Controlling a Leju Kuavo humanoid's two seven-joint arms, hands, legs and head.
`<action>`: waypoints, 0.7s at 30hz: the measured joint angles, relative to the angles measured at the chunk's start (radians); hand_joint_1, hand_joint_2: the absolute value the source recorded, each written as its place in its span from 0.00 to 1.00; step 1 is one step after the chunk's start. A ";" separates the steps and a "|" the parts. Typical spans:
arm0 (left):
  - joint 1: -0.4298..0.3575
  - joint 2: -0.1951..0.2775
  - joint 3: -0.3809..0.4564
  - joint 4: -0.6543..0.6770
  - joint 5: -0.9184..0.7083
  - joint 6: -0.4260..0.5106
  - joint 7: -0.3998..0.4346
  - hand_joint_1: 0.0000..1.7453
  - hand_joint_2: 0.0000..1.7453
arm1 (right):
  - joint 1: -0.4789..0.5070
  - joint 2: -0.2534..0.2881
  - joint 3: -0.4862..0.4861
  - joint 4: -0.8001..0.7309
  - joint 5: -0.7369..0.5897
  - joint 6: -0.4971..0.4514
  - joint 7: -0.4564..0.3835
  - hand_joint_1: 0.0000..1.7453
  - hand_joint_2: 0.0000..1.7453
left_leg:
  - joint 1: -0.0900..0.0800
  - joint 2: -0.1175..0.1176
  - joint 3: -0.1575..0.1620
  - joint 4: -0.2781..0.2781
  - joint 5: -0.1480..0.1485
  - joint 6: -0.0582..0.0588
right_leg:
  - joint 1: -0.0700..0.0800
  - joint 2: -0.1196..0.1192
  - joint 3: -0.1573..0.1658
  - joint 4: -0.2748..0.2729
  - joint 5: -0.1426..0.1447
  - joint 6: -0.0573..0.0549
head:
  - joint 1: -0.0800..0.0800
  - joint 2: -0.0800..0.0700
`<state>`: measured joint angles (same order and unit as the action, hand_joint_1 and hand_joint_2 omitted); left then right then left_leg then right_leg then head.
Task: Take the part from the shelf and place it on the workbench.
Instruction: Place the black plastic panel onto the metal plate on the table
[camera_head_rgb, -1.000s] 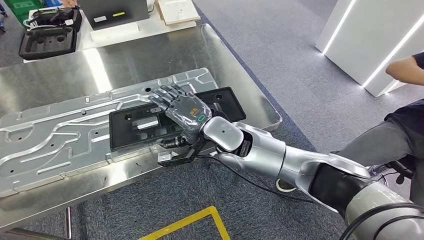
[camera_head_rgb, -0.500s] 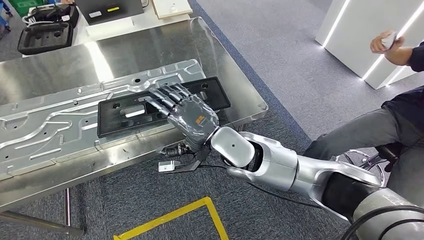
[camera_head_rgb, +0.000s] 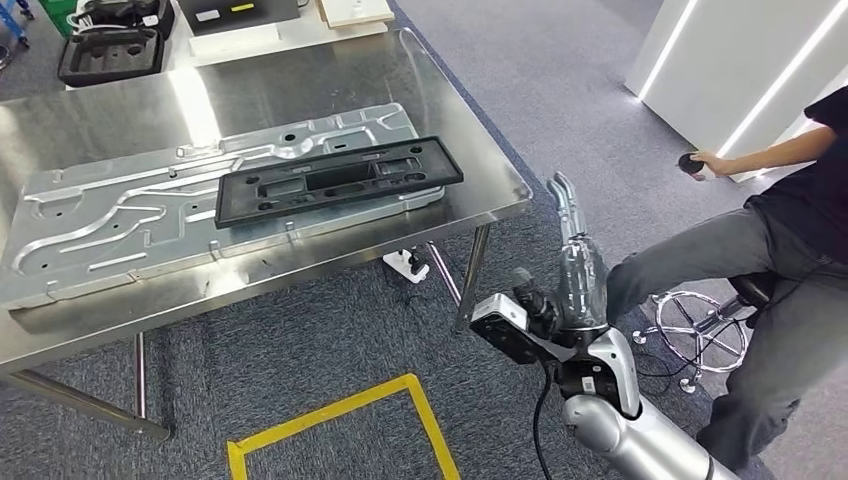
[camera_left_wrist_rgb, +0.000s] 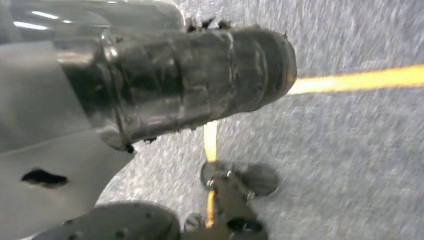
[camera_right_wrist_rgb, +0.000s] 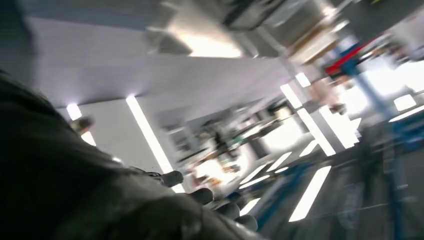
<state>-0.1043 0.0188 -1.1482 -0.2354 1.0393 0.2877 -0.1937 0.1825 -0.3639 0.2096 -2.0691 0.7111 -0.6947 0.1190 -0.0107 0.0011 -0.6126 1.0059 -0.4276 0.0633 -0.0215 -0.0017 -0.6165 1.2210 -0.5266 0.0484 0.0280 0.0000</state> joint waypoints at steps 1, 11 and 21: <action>0.000 -0.001 0.000 0.000 0.000 0.000 0.000 0.00 0.00 | 0.013 0.012 -0.028 0.000 -0.002 0.000 -0.002 0.00 0.00 | 0.000 0.000 -0.020 0.014 0.005 -0.005 | -0.002 0.000 0.051 -0.071 0.004 0.004 | 0.001 0.000; -0.002 -0.004 0.002 0.000 0.003 0.015 0.002 0.00 0.00 | 0.082 0.141 -0.213 0.022 -0.178 0.001 -0.140 0.00 0.00 | 0.011 -0.003 -0.098 0.222 -0.170 -0.058 | 0.001 0.003 0.034 -0.193 0.055 -0.057 | 0.003 0.000; -0.011 -0.017 0.013 0.000 0.021 0.070 0.026 0.00 0.00 | -0.023 0.355 -0.413 0.722 -0.870 0.064 -0.674 0.00 0.00 | -0.005 -0.006 0.197 -0.062 -0.138 -0.018 | -0.005 0.000 -0.064 -0.223 0.196 -0.022 | -0.001 0.000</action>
<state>-0.1150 0.0018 -1.1348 -0.2354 1.0601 0.3574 -0.1679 0.1591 -0.0088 -0.2035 -1.3469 -0.1593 -0.6311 -0.5547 -0.0157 -0.0052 -0.4156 0.9442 -0.5658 0.0455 -0.0264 -0.0019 -0.6808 0.9982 -0.3302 0.0265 0.0273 0.0001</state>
